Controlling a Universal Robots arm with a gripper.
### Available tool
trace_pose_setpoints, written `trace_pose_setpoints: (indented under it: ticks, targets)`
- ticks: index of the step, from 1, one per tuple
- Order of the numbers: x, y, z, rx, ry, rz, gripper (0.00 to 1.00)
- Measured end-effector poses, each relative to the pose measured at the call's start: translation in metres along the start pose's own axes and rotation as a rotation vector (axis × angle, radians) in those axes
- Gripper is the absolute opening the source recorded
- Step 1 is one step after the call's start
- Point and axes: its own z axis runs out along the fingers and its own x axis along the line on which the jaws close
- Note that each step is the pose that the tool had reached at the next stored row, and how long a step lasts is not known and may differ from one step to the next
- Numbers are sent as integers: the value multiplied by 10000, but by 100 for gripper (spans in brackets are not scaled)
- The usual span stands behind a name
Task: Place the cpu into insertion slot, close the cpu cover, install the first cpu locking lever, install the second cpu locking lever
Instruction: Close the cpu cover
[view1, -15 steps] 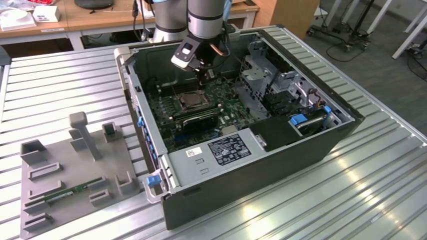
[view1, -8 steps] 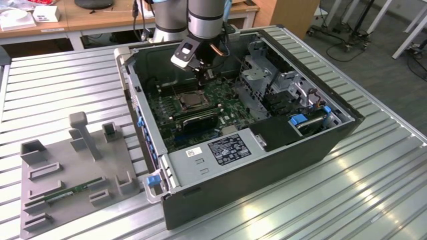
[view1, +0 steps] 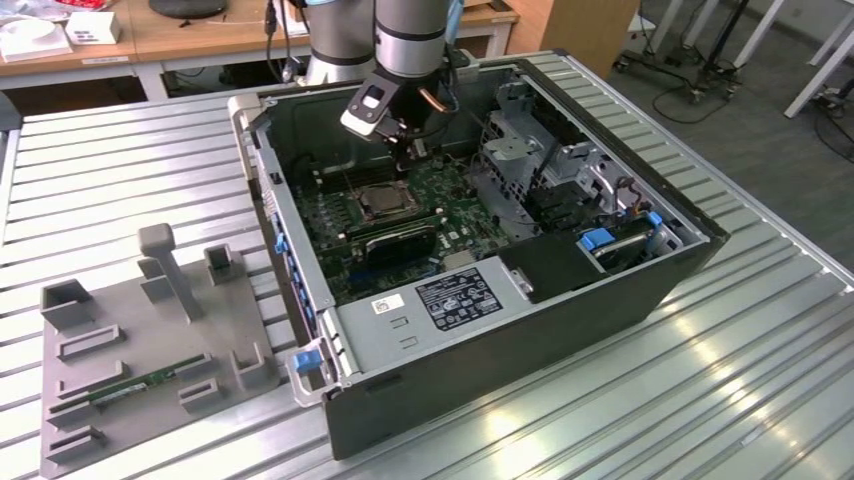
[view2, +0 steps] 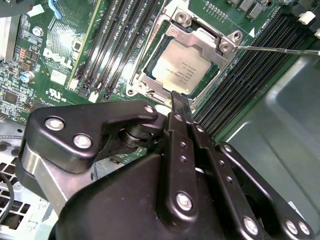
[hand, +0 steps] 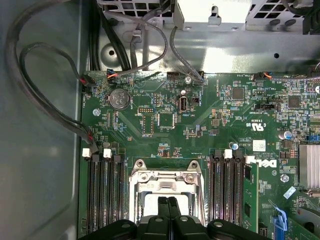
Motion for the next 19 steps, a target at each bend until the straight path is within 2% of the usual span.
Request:
trace_pose_setpoints:
  ticks: [19]
  targets:
    - [0,-35,1,0,0,0,11]
